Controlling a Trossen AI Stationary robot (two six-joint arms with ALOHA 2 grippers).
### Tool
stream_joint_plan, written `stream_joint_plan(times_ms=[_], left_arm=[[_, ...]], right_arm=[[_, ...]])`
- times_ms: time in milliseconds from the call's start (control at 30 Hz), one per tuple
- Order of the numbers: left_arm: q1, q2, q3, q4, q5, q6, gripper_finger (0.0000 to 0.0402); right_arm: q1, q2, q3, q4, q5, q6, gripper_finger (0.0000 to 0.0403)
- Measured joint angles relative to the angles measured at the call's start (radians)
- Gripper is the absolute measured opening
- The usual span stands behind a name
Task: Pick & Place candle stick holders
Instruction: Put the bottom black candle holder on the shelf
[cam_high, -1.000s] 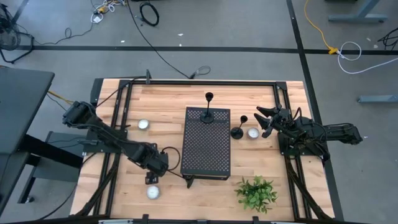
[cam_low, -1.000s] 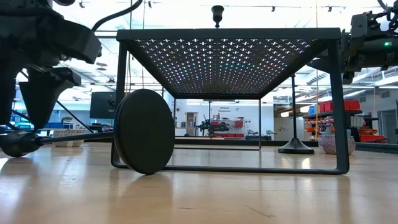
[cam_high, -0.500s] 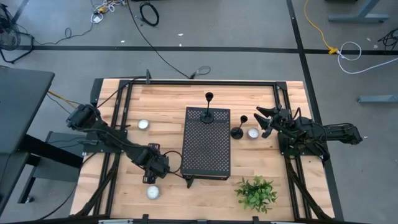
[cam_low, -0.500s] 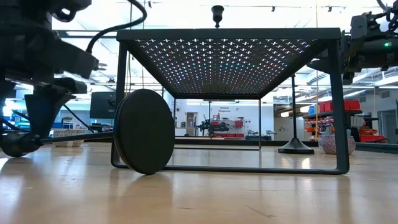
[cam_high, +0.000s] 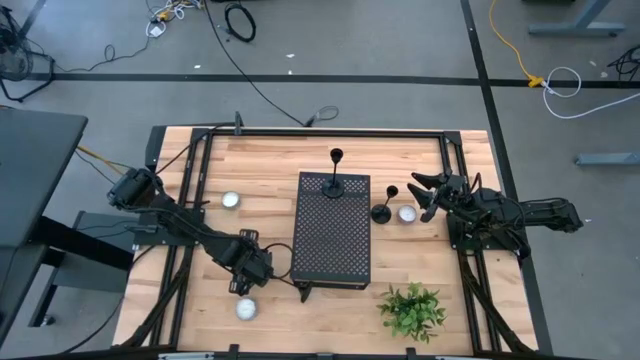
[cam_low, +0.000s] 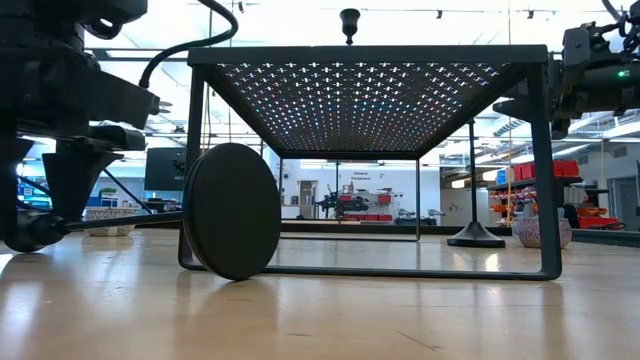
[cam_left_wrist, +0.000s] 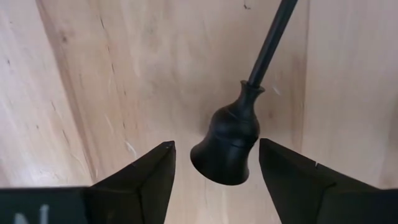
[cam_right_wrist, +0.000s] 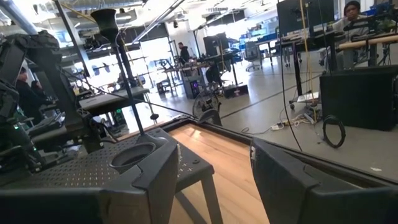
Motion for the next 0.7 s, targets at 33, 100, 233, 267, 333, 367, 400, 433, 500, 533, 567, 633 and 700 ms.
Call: stream_joint_plan(times_ms=[33, 100, 233, 267, 333, 367, 400, 433, 500, 533, 567, 633, 700], left_arm=[[0.000, 0.000, 0.000, 0.000, 0.000, 0.000, 0.0226], [0.000, 0.000, 0.000, 0.000, 0.000, 0.000, 0.0220], [0.000, 0.000, 0.000, 0.002, 0.001, 0.001, 0.0207], [0.000, 0.000, 0.000, 0.003, 0.004, 0.001, 0.0204], [0.000, 0.000, 0.000, 0.007, 0.007, 0.001, 0.0199], [0.000, 0.000, 0.000, 0.010, 0.007, 0.002, 0.0198], [0.000, 0.000, 0.000, 0.014, 0.007, 0.003, 0.0197], [0.000, 0.000, 0.000, 0.018, 0.007, 0.007, 0.0196], [0.000, 0.000, 0.000, 0.020, 0.007, 0.011, 0.0195], [0.000, 0.000, 0.000, 0.020, 0.008, 0.011, 0.0195], [0.000, 0.000, 0.000, 0.020, 0.010, 0.011, 0.0195], [0.000, 0.000, 0.000, 0.020, 0.018, 0.010, 0.0195], [0.000, 0.009, 0.000, 0.020, 0.031, 0.010, 0.0195]], right_arm=[[0.000, 0.000, 0.000, 0.000, 0.000, 0.000, 0.0201], [0.000, 0.000, 0.000, 0.000, 0.000, 0.000, 0.0201], [0.000, 0.000, 0.000, 0.000, 0.000, 0.000, 0.0201], [0.000, 0.000, 0.000, 0.000, 0.000, 0.000, 0.0201], [0.000, 0.000, 0.000, 0.000, 0.000, 0.000, 0.0201], [0.000, 0.000, 0.000, 0.000, 0.000, 0.000, 0.0201], [0.000, 0.000, 0.000, 0.000, 0.000, 0.000, 0.0201], [0.000, 0.000, 0.000, 0.000, 0.000, 0.000, 0.0201], [0.000, 0.000, 0.000, 0.001, 0.000, 0.000, 0.0201], [0.000, 0.000, 0.000, 0.001, 0.000, 0.000, 0.0201], [0.000, 0.000, 0.000, 0.001, 0.000, 0.000, 0.0201], [0.000, 0.000, 0.000, 0.001, 0.000, 0.000, 0.0201], [0.000, 0.000, 0.000, 0.001, 0.000, 0.000, 0.0201]])
